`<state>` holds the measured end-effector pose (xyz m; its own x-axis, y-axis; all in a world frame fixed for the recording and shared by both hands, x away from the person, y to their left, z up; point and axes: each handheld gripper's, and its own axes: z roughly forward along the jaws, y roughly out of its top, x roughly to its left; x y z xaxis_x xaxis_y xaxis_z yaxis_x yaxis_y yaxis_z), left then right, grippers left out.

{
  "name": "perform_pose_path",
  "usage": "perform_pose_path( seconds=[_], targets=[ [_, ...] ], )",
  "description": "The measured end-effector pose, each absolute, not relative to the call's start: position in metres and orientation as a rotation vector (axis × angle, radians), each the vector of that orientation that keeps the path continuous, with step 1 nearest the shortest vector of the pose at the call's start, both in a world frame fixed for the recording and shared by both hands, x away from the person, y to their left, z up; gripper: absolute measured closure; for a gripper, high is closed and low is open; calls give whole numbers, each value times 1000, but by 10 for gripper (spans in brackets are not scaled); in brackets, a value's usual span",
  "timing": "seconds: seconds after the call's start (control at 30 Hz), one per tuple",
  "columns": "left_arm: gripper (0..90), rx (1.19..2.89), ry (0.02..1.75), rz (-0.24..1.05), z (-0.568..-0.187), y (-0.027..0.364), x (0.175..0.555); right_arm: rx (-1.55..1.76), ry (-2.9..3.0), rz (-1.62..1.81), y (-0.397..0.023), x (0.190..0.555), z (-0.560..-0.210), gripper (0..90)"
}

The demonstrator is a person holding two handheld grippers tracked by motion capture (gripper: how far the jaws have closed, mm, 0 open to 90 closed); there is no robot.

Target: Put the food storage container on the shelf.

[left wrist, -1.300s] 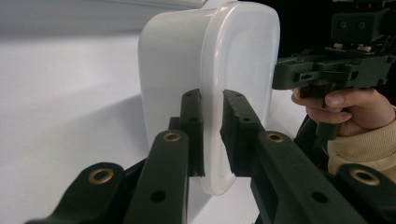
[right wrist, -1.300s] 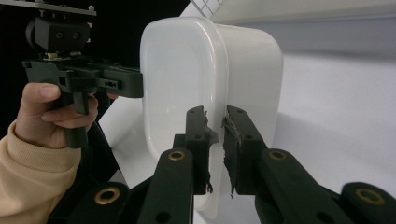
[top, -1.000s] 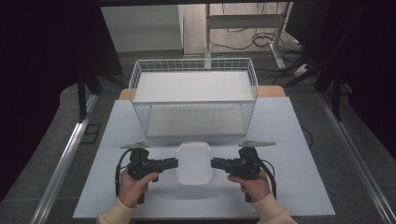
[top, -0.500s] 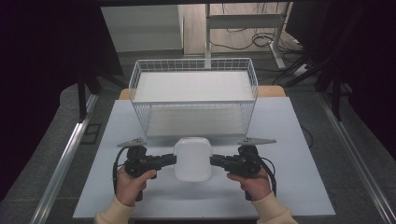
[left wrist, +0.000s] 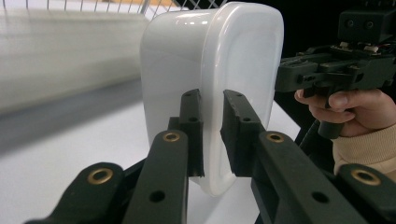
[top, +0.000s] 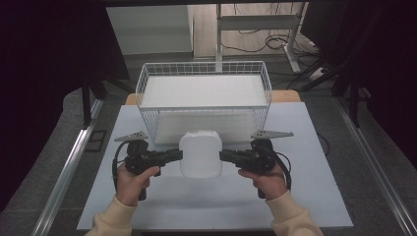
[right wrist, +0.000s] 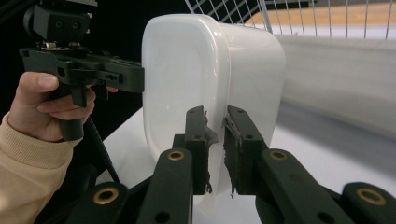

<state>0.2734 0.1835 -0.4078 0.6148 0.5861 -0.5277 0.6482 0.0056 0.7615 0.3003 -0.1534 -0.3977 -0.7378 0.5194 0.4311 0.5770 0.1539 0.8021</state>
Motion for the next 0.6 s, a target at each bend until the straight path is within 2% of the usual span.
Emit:
perform_pose_path(
  seconds=[0.6],
  targets=[
    [785,1666,1014,-8,-366,179,293,-1110,-2362,-1733,-155,317,-358,796]
  ],
)
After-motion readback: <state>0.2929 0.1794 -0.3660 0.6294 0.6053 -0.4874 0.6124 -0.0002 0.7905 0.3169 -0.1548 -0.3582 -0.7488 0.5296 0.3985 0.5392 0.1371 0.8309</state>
